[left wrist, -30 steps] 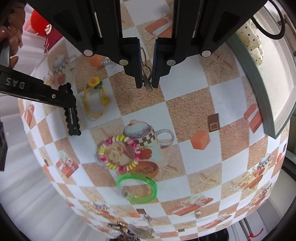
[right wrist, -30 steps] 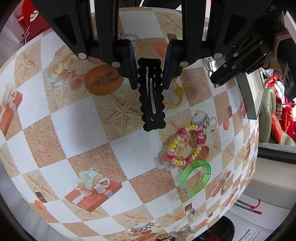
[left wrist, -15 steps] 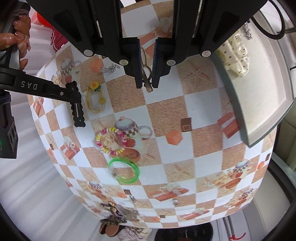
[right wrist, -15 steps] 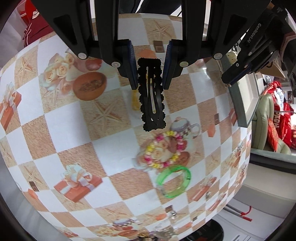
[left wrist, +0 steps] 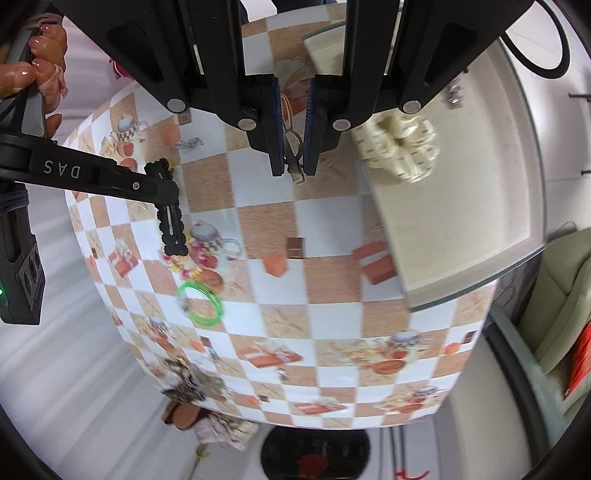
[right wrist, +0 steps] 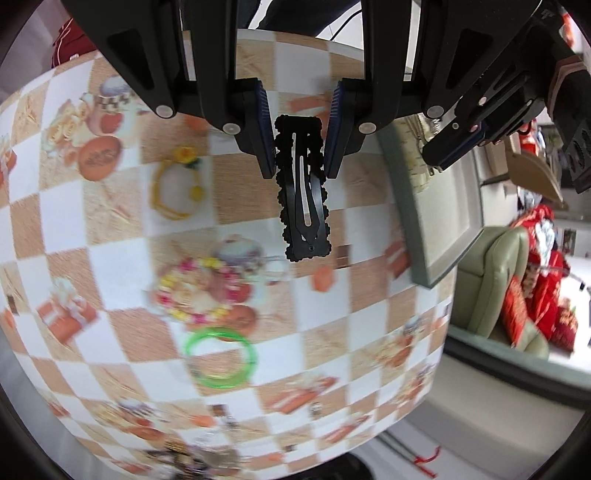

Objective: Organize jewelry
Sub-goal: 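Carry the snap clip and small clip into the white tray and release both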

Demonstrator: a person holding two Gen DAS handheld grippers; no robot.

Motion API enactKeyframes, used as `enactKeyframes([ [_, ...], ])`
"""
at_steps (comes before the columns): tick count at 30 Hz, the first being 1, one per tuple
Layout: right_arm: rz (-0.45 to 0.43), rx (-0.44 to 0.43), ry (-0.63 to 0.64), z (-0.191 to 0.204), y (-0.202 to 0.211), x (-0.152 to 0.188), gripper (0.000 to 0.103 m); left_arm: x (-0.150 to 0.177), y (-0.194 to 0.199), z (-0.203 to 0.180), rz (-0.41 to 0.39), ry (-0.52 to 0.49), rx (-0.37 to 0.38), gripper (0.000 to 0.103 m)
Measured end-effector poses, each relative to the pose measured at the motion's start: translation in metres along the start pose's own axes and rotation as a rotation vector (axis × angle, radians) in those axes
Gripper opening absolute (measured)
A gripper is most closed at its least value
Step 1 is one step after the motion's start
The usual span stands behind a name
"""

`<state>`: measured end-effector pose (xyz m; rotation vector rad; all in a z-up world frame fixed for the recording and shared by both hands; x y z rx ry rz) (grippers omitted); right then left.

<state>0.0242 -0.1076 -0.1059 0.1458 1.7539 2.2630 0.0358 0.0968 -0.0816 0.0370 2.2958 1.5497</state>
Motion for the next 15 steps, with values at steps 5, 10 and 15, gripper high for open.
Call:
enactKeyframes([
  [5,0.010,-0.024,0.079,0.041,-0.006,0.000,0.029,0.011,0.016,0.029,-0.030,0.059,-0.030,0.014],
  [10,0.028,-0.046,0.162,0.083,-0.015,0.003,0.029,0.027,0.031,0.064,-0.052,0.136,-0.067,0.014],
  [15,0.051,-0.063,0.243,0.122,-0.027,0.007,0.029,0.042,0.038,0.096,-0.057,0.199,-0.103,0.014],
])
Point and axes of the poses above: each gripper's, at about its wrist camera, not at the fingertips, and y roughly against the way its jaws point, z to its left, x to its underside, the point moved 1 cm from there along -y, roughly the way its jaws point, and after that the axes turned 7 degrees about x, right-handed, at the moved point
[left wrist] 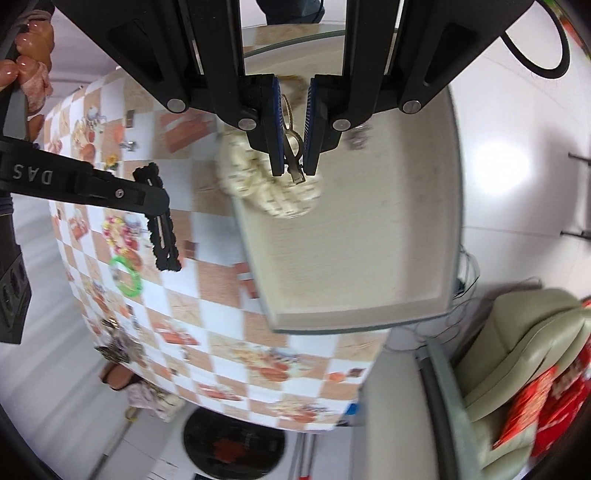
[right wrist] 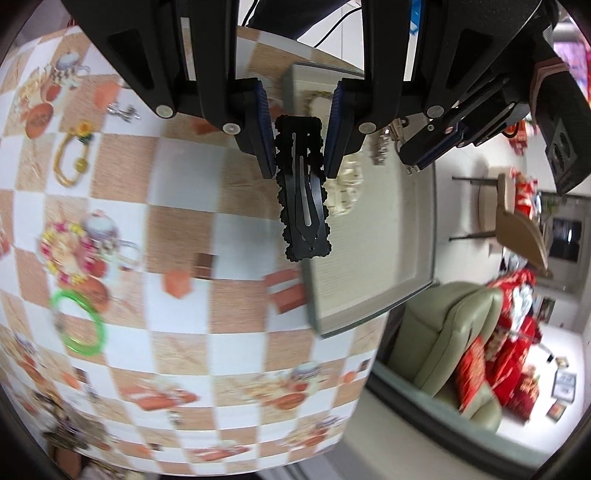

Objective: Organize jewelry
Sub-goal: 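Carry the snap clip and small clip into the white tray and release both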

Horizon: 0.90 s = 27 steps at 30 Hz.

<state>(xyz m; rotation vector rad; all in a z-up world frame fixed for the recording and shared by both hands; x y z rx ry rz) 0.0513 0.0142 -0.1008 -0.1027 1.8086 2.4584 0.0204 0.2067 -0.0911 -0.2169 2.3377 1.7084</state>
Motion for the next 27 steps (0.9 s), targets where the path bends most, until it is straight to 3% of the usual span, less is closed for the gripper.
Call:
enactKeyframes([
  [13,0.084,0.005,0.124,0.061,-0.051,-0.011,0.029,0.015,-0.029,0.057,0.053,0.077,-0.086,0.014],
  [27,0.176,0.048,0.136,0.062,-0.094,-0.013,0.029,0.017,-0.059,0.061,0.104,0.070,-0.122,0.014],
])
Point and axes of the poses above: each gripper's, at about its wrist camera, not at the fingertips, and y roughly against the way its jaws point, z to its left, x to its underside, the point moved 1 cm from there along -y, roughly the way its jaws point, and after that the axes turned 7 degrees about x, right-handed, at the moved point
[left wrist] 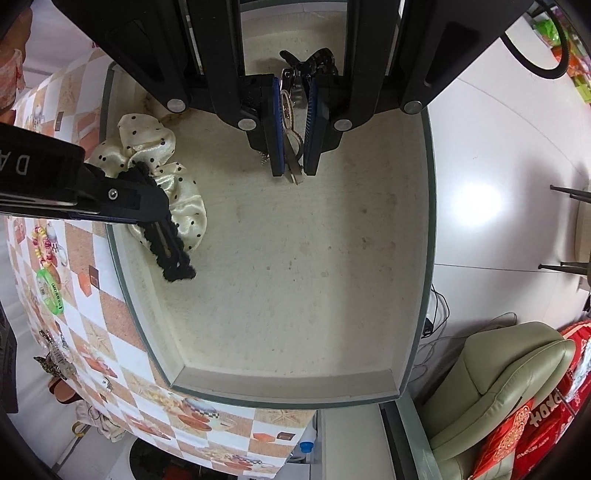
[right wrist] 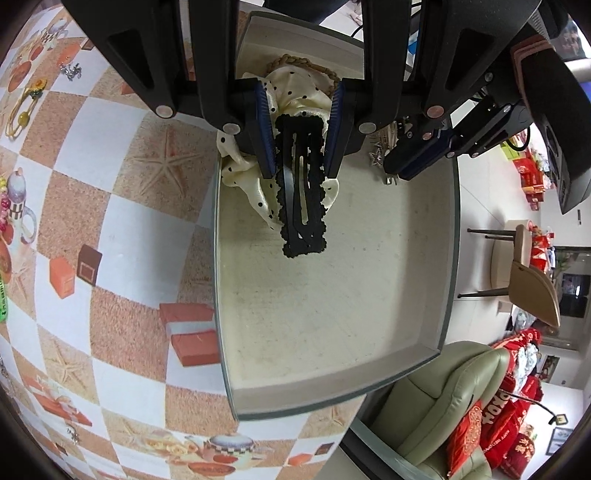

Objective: Organize jewelry
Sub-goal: 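Carry the snap clip and small clip into the white tray and release both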

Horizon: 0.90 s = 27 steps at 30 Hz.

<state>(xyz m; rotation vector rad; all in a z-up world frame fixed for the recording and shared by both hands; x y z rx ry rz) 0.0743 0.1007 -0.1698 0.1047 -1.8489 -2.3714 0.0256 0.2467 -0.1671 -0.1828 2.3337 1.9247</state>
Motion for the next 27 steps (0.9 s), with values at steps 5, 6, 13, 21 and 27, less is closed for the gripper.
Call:
enactKeyframes([
  [5,0.015,-0.011,-0.012,-0.001,-0.006,-0.003,0.030,-0.002,-0.001,-0.002,0.005,-0.013,-0.012,0.014],
  [6,0.016,-0.012,-0.013,-0.001,-0.006,-0.003,0.030,-0.003,-0.001,-0.002,0.006,-0.015,-0.014,0.014],
  [13,0.036,-0.061,-0.044,-0.008,-0.010,-0.009,0.040,-0.004,-0.002,-0.003,0.018,-0.005,-0.029,0.015],
  [21,-0.016,-0.114,-0.079,-0.008,0.010,-0.010,0.050,-0.006,0.000,-0.005,0.024,-0.010,-0.039,0.015],
  [27,-0.062,-0.142,-0.127,-0.022,0.035,-0.007,0.055,-0.006,0.002,-0.006,0.025,-0.008,-0.042,0.015],
])
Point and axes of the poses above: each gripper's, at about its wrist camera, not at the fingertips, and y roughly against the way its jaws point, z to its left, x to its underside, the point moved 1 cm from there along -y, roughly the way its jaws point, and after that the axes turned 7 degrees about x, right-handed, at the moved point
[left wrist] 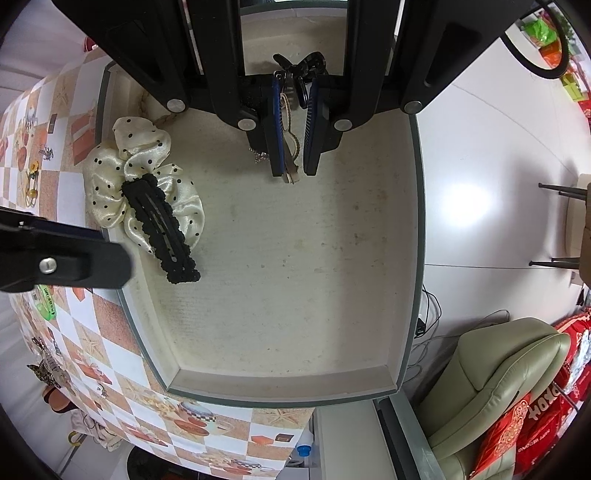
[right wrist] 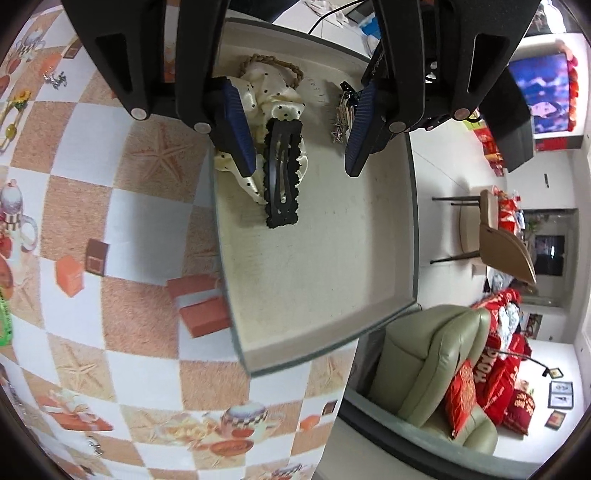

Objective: Organize jewelry
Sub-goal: 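Carry the snap clip and small clip into the white tray and release both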

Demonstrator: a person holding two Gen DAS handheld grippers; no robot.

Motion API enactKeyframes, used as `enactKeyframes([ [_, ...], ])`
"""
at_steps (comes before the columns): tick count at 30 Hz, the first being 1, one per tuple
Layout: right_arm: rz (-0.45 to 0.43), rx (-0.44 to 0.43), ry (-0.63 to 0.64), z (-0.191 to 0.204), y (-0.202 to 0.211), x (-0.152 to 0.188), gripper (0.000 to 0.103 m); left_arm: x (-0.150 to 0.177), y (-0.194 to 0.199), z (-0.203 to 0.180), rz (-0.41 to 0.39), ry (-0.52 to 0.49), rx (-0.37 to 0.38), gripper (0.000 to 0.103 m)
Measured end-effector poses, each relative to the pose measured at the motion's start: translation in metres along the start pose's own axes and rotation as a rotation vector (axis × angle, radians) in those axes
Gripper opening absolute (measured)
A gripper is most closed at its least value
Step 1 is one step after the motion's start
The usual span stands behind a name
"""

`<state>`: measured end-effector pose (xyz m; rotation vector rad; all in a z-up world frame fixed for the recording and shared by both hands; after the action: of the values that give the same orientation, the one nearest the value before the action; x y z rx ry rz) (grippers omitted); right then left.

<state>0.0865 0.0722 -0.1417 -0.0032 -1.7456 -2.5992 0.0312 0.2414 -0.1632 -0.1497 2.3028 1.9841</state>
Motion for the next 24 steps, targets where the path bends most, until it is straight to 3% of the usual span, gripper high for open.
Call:
enactKeyframes([
  [9,-0.025,0.025,-0.077,-0.034,0.026,0.016,0.055,-0.001,0.002,-0.009,0.023,-0.021,0.002,0.015],
  [10,-0.028,0.028,-0.088,-0.040,0.029,0.019,0.055,-0.002,0.002,-0.010,0.024,-0.022,0.001,0.021],
  [11,-0.030,0.032,-0.102,-0.048,0.032,0.021,0.055,-0.002,0.003,-0.010,0.024,-0.020,0.000,0.066],
  [12,-0.032,0.034,-0.111,-0.048,0.033,0.023,0.055,-0.002,0.005,-0.009,0.016,-0.015,-0.011,0.103],
  [14,-0.038,0.042,-0.139,-0.063,0.038,0.030,0.055,-0.004,0.012,-0.012,-0.028,-0.021,-0.043,0.103],
  [20,-0.047,0.061,-0.220,-0.101,0.049,0.044,0.055,-0.009,0.013,-0.022,-0.021,-0.048,-0.048,0.103],
  [22,-0.047,0.072,-0.249,-0.114,0.053,0.049,0.061,-0.010,0.017,-0.026,-0.024,-0.056,-0.054,0.103],
  [24,-0.049,0.082,-0.274,-0.125,0.056,0.054,0.074,-0.013,0.019,-0.032,-0.026,-0.066,-0.059,0.103],
])
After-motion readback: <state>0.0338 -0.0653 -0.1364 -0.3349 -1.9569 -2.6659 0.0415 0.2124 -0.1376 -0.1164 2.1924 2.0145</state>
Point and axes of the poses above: each gripper's, at about its wrist camera, not at the fingertips, and y roughly against the way its jaws point, z to its left, x to its underside, the point moved 1 cm from there along -y, roughly the way its jaws point, and after that the axes turned 7 degrees about x, right-handed, at the moved point
